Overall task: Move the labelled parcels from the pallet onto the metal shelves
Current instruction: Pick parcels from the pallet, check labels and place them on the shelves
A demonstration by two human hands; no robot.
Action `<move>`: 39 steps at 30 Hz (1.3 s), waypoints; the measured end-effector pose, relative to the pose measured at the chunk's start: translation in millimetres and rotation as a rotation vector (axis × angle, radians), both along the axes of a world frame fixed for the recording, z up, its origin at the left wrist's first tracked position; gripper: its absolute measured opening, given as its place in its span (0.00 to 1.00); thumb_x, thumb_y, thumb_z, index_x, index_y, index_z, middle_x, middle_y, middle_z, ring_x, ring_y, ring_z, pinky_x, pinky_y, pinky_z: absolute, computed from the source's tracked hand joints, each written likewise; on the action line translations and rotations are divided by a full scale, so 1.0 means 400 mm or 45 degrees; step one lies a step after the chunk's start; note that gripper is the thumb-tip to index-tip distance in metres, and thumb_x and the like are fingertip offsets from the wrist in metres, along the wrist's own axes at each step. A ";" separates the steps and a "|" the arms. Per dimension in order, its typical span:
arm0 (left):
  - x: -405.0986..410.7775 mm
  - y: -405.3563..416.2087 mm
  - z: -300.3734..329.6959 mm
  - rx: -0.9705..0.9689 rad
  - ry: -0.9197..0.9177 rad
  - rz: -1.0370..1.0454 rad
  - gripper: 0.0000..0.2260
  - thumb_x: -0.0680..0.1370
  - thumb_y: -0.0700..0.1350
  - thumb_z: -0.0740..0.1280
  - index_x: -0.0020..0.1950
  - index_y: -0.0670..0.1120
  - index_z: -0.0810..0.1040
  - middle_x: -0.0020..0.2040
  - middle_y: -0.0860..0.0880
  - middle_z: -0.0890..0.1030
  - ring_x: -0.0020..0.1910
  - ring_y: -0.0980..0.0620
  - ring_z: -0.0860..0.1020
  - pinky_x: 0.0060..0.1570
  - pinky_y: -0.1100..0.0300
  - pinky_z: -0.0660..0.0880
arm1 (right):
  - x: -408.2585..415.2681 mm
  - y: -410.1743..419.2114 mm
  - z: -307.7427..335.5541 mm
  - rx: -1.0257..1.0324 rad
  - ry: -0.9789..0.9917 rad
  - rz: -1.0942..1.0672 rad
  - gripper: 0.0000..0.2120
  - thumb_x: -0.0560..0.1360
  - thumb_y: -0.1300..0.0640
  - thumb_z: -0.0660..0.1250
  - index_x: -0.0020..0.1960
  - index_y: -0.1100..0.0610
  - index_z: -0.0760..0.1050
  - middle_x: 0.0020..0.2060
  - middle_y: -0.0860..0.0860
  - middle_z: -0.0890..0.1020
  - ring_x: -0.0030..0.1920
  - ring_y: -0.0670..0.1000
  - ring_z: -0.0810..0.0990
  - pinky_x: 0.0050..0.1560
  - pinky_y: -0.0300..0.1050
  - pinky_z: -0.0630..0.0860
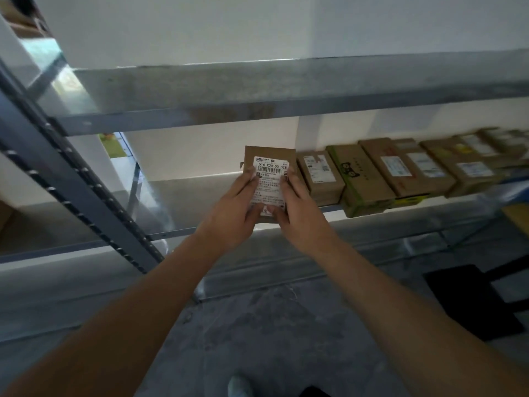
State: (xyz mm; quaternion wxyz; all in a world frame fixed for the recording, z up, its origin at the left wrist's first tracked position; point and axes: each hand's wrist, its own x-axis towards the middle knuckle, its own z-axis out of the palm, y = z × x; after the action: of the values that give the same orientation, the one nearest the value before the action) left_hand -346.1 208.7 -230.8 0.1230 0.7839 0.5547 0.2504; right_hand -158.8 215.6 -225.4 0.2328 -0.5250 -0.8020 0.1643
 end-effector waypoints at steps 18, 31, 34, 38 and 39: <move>0.536 -0.024 0.148 0.081 0.114 -0.233 0.30 0.84 0.51 0.63 0.83 0.43 0.58 0.84 0.49 0.53 0.82 0.49 0.53 0.79 0.50 0.58 | 0.527 -0.130 0.114 0.125 0.011 -0.329 0.33 0.83 0.54 0.65 0.81 0.62 0.54 0.82 0.55 0.49 0.82 0.55 0.49 0.75 0.56 0.66; 0.964 0.021 0.207 0.168 0.065 -0.587 0.29 0.84 0.51 0.62 0.82 0.41 0.59 0.84 0.49 0.54 0.82 0.53 0.52 0.77 0.61 0.51 | 0.912 -0.208 0.180 0.153 0.042 -0.625 0.33 0.83 0.56 0.64 0.81 0.65 0.53 0.82 0.57 0.49 0.81 0.55 0.51 0.77 0.48 0.63; 1.051 0.050 0.209 0.157 0.051 -0.676 0.29 0.84 0.51 0.62 0.82 0.41 0.60 0.84 0.49 0.54 0.81 0.51 0.56 0.78 0.56 0.57 | 0.983 -0.208 0.183 0.149 0.036 -0.712 0.33 0.84 0.55 0.63 0.81 0.65 0.52 0.82 0.56 0.47 0.81 0.53 0.49 0.76 0.45 0.61; 1.166 0.099 0.207 0.157 0.027 -0.796 0.29 0.84 0.51 0.62 0.82 0.41 0.59 0.84 0.48 0.54 0.81 0.51 0.56 0.78 0.55 0.57 | 1.069 -0.195 0.185 0.164 -0.019 -0.832 0.32 0.84 0.54 0.62 0.81 0.64 0.52 0.82 0.54 0.48 0.81 0.52 0.50 0.75 0.43 0.59; 1.194 0.113 0.208 0.159 0.024 -0.826 0.29 0.84 0.51 0.62 0.82 0.41 0.58 0.84 0.49 0.54 0.81 0.51 0.56 0.77 0.57 0.56 | 1.089 -0.189 0.186 0.166 -0.027 -0.866 0.32 0.84 0.53 0.62 0.81 0.64 0.52 0.82 0.54 0.48 0.81 0.52 0.49 0.76 0.44 0.59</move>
State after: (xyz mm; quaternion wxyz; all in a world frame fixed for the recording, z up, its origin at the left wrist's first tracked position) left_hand 131.6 254.1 -147.5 0.1428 0.9280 0.2608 0.2245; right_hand 276.7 140.1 -151.1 0.2989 -0.7479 -0.5923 0.0203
